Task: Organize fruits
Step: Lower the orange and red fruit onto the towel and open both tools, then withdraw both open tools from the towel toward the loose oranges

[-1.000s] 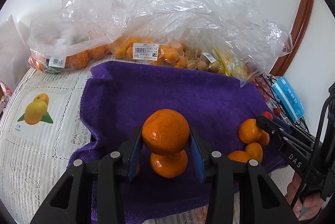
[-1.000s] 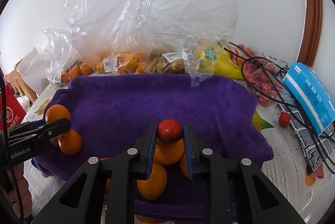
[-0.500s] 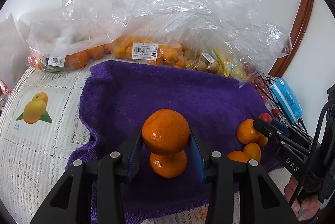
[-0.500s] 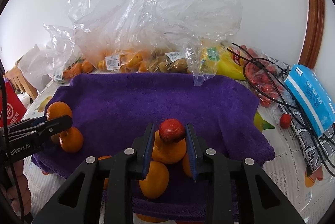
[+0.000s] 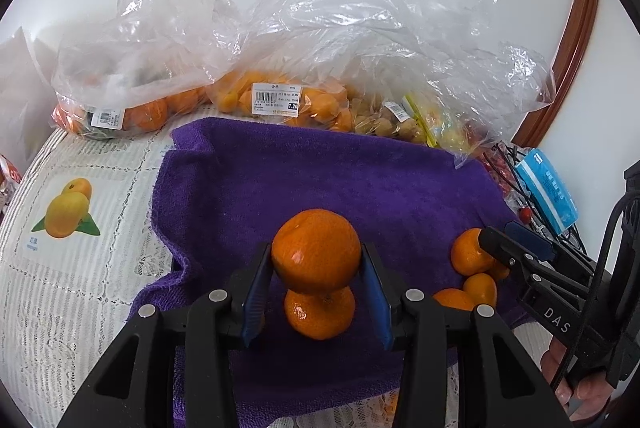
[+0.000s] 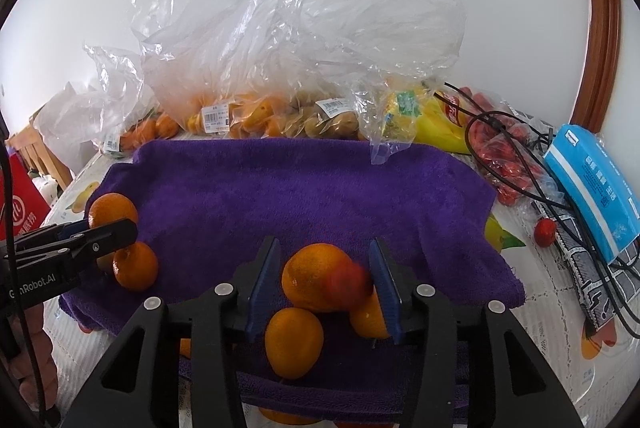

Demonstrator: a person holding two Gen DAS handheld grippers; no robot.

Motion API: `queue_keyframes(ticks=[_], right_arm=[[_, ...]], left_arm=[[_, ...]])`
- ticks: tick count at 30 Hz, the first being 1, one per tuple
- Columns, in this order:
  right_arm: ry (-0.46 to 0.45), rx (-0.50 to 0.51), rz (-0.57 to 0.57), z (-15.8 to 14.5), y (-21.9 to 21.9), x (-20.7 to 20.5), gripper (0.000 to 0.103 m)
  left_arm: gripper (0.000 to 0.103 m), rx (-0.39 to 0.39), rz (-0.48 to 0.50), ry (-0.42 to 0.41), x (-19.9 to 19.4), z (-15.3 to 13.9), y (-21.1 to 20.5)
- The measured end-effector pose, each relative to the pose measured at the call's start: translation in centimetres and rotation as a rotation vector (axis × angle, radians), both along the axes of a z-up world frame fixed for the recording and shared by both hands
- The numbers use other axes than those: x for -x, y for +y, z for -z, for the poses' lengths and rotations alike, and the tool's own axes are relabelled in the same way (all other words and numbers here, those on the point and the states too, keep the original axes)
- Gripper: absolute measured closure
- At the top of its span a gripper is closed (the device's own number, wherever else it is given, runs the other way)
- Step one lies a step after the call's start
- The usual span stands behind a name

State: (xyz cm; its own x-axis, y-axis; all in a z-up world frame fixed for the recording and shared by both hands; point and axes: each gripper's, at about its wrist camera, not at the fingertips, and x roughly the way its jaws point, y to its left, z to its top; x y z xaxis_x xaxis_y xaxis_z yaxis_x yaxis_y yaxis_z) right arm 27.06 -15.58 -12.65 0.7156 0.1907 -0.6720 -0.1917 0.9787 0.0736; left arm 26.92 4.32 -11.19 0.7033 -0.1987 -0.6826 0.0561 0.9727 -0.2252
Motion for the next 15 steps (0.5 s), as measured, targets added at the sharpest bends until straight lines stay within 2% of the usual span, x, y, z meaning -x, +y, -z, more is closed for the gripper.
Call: queue_keyframes(ticks=[3,10,12,15], right_arm=[[-0.001,-0.010,-0.003,-0.09,-0.05,0.02,0.056],[-0.001,0.002,-0.013,0.01,0.26,0.07,0.055],[-0.004,0.001,-0.012,-0.08,0.21,0.11,0.055],[-0.013,-0.008,-0.006,-0.28,-0.01,0.20,0.051]], left_arm=[[0.051,0.010,0.003,-0.025,0.31,-0.35,0.05],[0.049,-0.010,0.008,-0.043,0.60,-0.43,-0.36],[0.045,-0.010,0.007,-0.045,0.56,-0.51,-0.26],[0.044,-0.004,0.002,-0.051,0.61,-0.69,-0.07]])
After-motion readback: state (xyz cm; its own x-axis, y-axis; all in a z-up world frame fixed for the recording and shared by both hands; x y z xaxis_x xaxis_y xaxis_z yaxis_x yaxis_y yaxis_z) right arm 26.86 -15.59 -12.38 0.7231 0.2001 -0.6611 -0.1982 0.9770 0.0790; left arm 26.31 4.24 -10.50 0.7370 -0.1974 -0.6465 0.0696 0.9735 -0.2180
